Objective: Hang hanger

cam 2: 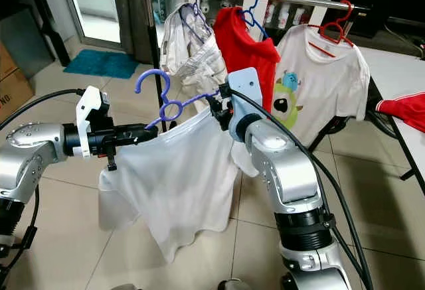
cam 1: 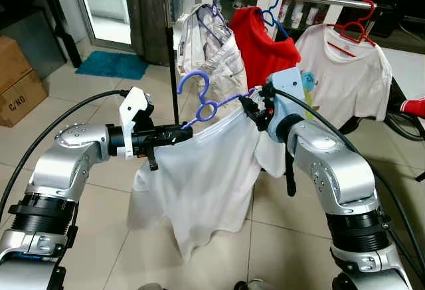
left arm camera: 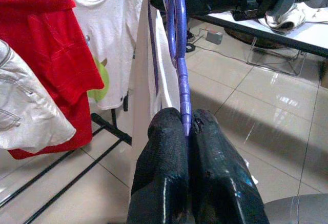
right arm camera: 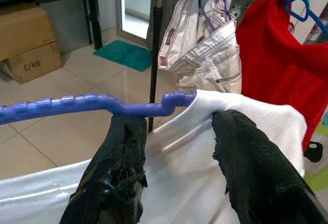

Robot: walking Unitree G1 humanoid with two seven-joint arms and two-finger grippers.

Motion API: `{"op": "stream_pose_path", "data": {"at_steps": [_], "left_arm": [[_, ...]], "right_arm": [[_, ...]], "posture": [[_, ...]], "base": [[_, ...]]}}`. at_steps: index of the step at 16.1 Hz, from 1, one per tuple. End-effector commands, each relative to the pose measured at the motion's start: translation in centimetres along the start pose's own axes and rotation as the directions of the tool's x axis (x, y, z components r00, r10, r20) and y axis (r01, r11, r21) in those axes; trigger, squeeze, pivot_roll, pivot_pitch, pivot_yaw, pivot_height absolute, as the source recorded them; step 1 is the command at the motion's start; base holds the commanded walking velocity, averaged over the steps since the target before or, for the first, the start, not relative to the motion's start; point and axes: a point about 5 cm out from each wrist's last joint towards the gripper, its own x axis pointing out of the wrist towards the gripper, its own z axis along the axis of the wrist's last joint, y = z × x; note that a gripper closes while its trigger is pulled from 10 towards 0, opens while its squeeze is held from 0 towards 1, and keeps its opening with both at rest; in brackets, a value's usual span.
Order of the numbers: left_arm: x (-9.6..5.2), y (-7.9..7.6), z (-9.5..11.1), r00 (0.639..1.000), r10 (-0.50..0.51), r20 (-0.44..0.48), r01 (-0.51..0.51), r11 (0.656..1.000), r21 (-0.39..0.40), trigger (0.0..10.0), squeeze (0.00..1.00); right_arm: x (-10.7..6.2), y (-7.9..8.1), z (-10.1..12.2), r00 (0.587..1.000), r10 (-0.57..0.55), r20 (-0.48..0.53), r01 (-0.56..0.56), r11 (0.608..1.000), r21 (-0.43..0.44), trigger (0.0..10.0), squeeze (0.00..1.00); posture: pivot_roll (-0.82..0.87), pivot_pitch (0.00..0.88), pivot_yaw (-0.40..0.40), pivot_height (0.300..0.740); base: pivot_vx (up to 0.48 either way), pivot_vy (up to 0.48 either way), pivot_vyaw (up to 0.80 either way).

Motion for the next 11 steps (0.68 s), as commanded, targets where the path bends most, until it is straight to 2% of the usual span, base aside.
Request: {"op": "stream_pose_path", "data": {"at_steps": [1, 5, 6, 7, 8, 9, 11], "left_arm": [[0.29, -0.44, 0.97, 0.999, -0.038, 0.025, 0.037, 0.999, 0.035, 0.0, 0.00], [0.10, -0.67, 1.03, 0.999, -0.045, 0.026, 0.044, 0.998, 0.034, 0.0, 0.00], [0.05, -0.81, 1.04, 0.998, -0.055, 0.025, 0.054, 0.998, 0.033, 0.0, 0.00], [0.04, -0.82, 1.04, 0.998, -0.055, 0.025, 0.054, 0.998, 0.033, 0.0, 0.00], [0.03, -0.80, 1.05, 0.998, -0.054, 0.026, 0.053, 0.998, 0.033, 0.0, 0.00], [-0.01, -0.78, 1.05, 0.998, -0.052, 0.025, 0.051, 0.998, 0.033, 0.0, 0.00], [-0.16, -0.72, 1.11, 0.999, -0.045, 0.024, 0.044, 0.998, 0.033, 0.0, 0.00]], "right_arm": [[0.00, -0.75, 0.31, 0.999, -0.044, 0.011, 0.044, 0.999, -0.011, 10.0, 0.00], [0.07, -1.46, -0.10, 0.996, -0.090, -0.015, 0.090, 0.996, -0.020, 10.0, 0.00], [0.07, -1.55, -0.18, 0.995, -0.096, -0.019, 0.095, 0.995, -0.019, 8.1, 0.00], [0.07, -1.56, -0.20, 0.995, -0.098, -0.020, 0.097, 0.995, -0.019, 5.5, 0.00], [0.07, -1.58, -0.21, 0.995, -0.099, -0.021, 0.099, 0.995, -0.016, 3.5, 0.00], [0.08, -1.60, -0.22, 0.995, -0.099, -0.020, 0.099, 0.995, -0.014, 2.2, 0.00], [0.09, -1.62, -0.16, 0.995, -0.099, -0.018, 0.099, 0.995, -0.011, 1.7, 0.00]], "posture": [[-0.05, 0.000, -0.024, 0.740], [-0.04, 0.000, -0.030, 0.740], [-0.04, 0.000, -0.030, 0.740], [-0.04, 0.000, -0.030, 0.740], [-0.04, 0.000, -0.030, 0.740], [-0.04, 0.000, -0.030, 0.740], [-0.04, 0.000, -0.032, 0.740]], "base": [[0.000, 0.000, 0.00], [0.000, 0.000, 0.00], [0.000, 0.000, 0.00], [0.000, 0.000, 0.00], [0.000, 0.000, 0.00], [0.000, 0.000, 0.00], [0.000, 0.000, 0.00]]}}
